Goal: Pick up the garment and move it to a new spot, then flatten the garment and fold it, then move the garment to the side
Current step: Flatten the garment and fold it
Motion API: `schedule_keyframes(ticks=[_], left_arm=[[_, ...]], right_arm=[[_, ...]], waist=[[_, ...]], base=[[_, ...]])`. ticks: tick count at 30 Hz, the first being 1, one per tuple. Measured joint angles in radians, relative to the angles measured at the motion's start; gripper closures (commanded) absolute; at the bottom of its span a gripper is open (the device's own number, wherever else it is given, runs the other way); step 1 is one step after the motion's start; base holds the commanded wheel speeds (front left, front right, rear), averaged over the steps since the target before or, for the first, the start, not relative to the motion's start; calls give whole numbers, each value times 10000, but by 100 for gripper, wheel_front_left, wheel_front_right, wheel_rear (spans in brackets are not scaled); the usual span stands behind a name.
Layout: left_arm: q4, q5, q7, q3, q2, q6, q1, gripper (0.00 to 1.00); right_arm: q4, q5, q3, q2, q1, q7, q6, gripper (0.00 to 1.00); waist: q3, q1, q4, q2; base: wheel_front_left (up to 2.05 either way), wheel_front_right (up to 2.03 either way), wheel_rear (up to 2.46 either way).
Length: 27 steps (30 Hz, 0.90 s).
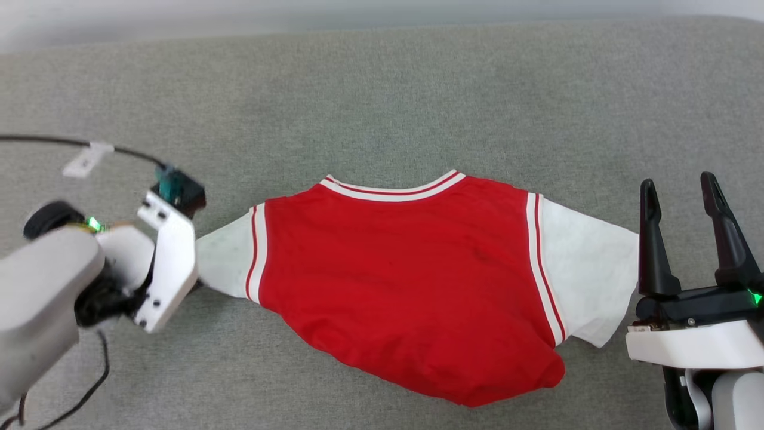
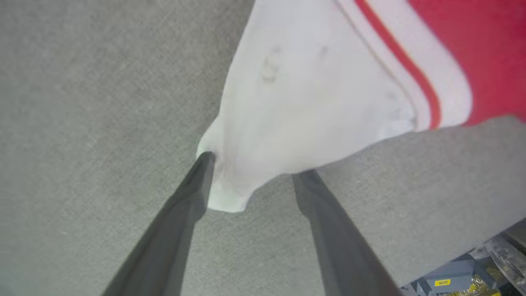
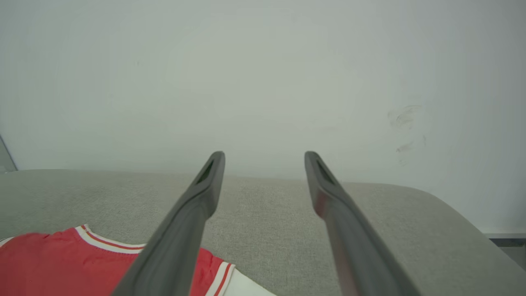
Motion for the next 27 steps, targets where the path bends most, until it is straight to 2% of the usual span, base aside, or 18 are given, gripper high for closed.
schedule_keyframes(ticks=[5, 9, 14, 20, 27], left_arm=[[-700, -213, -36, 343, 150, 2, -1021, 0], [-876, -355, -42, 665, 12, 2, -1668, 0], [-554, -311, 96, 838, -602, 4, -2333, 0], [-134, -35, 706, 456, -1342, 2, -2743, 0], [303, 472, 1317, 23, -1772, 2, -2585, 0]], right_arm=[[-38, 4, -21, 0, 132, 0, 2, 0], [-81, 15, 104, 2, 128, 0, 2, 0], [-163, 4, 217, 2, 7, 0, 2, 0], [-230, 6, 399, 0, -177, 0, 2, 0], [-290, 79, 523, 0, -423, 0, 0, 0]], waist=[[-209, -1, 40, 0], [-191, -1, -53, 0], [28, 0, -250, 0], [478, 0, -590, 0], [1095, 0, -1040, 0]], base=[[0, 0, 0], [0, 0, 0], [0, 0, 0], [0, 0, 0], [0, 0, 0]])
